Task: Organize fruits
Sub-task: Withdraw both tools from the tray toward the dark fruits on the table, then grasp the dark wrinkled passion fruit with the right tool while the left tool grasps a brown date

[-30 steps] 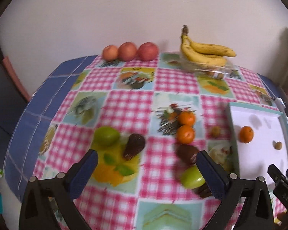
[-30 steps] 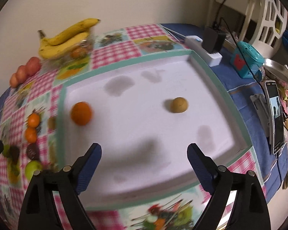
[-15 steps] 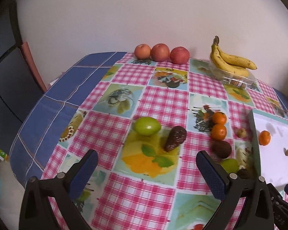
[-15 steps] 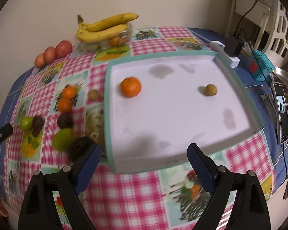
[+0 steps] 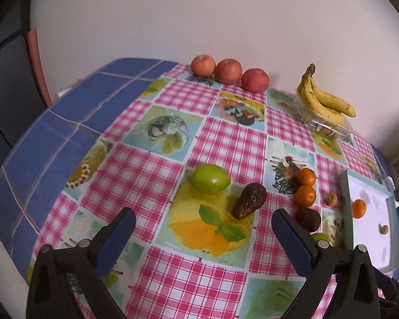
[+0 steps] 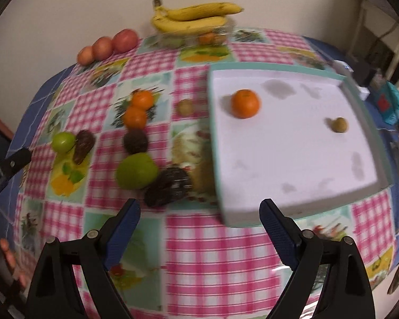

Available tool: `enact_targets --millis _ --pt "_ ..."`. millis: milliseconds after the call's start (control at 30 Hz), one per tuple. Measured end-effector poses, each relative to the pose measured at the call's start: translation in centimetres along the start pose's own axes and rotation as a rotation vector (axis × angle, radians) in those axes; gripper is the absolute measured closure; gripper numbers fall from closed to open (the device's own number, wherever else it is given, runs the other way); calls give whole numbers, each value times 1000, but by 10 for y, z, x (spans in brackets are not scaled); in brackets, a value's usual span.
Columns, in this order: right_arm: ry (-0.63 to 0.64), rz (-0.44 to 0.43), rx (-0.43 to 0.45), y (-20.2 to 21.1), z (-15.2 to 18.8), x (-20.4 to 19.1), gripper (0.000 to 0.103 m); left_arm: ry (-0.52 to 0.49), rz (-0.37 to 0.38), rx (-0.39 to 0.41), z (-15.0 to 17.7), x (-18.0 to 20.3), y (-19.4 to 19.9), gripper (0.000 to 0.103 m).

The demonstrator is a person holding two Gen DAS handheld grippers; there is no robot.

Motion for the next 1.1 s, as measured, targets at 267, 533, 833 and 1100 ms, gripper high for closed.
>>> enact_targets --millis 267,533,833,1100 --pt "35 -77 44 9 -7 -22 12 -7 98 16 -4 12 4 0" --pt "12 -61 28 2 -18 -11 25 -5 133 -58 -5 24 -18 5" --pt "-39 -78 -69 -23 -18 -2 50 -37 148 -92 -11 42 -49 21" --pt "-82 -92 -120 -39 -17 3 59 -9 165 -88 -13 41 -75 29"
Point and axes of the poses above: each gripper's, at about its wrist camera, not at the fingertips, and y roughly against the way its jaws point, x to its right, z to its underside, the point moved 3 cm from there along -y, roughly the way its jaws point, and after that the axes turned 13 degrees about -y, right-handed, at the moved point
